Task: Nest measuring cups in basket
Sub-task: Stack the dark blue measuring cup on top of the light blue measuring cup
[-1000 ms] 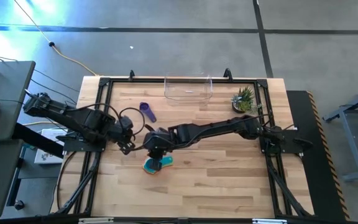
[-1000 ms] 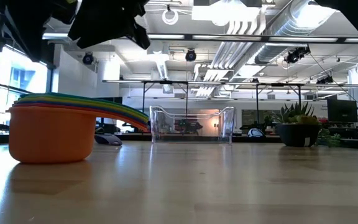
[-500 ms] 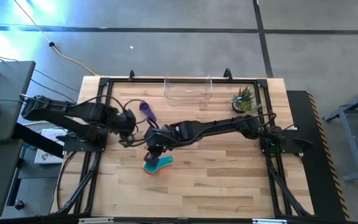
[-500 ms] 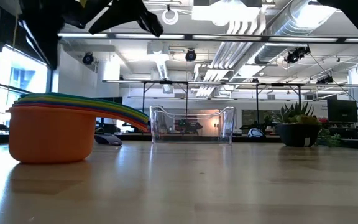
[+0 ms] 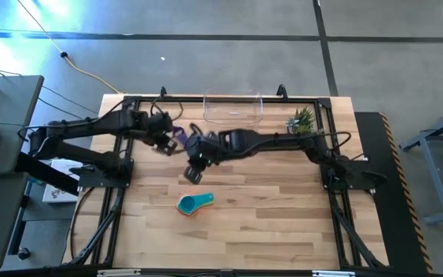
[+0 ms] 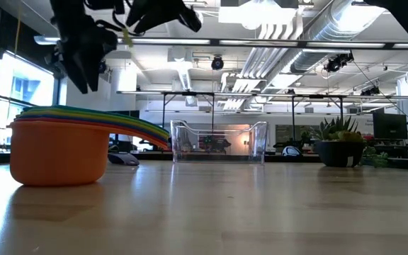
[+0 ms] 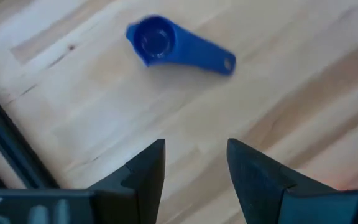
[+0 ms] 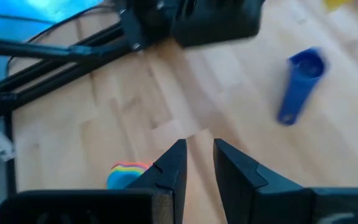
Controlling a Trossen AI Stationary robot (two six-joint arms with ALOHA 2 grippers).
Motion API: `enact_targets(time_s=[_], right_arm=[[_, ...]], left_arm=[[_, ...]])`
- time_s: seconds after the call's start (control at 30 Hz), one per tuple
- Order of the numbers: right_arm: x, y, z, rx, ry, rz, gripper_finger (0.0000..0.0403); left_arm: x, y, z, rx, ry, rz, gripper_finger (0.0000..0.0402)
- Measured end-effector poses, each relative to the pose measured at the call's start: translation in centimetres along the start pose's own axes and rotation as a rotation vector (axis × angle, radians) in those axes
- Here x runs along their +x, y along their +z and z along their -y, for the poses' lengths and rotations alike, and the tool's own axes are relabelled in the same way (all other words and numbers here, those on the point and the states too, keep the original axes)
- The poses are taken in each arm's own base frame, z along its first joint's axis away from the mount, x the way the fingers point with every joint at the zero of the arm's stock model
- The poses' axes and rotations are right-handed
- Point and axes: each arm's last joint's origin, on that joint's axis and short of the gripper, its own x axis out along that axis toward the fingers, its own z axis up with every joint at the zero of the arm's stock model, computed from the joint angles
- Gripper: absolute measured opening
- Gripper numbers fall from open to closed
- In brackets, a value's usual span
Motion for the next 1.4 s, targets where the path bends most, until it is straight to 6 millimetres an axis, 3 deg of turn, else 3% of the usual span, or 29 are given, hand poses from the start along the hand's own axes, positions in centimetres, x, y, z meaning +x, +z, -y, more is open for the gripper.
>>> enact_targets(time_s=[0.3,0.7,0.93,1.4], right_arm=[[-2.3,2.6,5.4,-0.042,-0.092,0.007,0.0071],[-2.3,3.4,9.6,-0.154,-0.157,-0.075,0.0071],[-2.2,3.6,10.4,-0.202,-0.168,-0.084,0.0071],[-2.2,3.7,10.4,-0.25,-0.158,-0.079,0.0071]], left_arm=[[3.7,3.7,-1.2,-0.156,0.052,-0.019,0.0162],[9.8,6.6,-2.6,-0.273,0.069,-0.15,0.0161],[12.4,7.4,-3.6,-0.358,0.072,-0.203,0.0161],[15.4,8.3,-5.1,-0.42,0.093,-0.23,0.0161]])
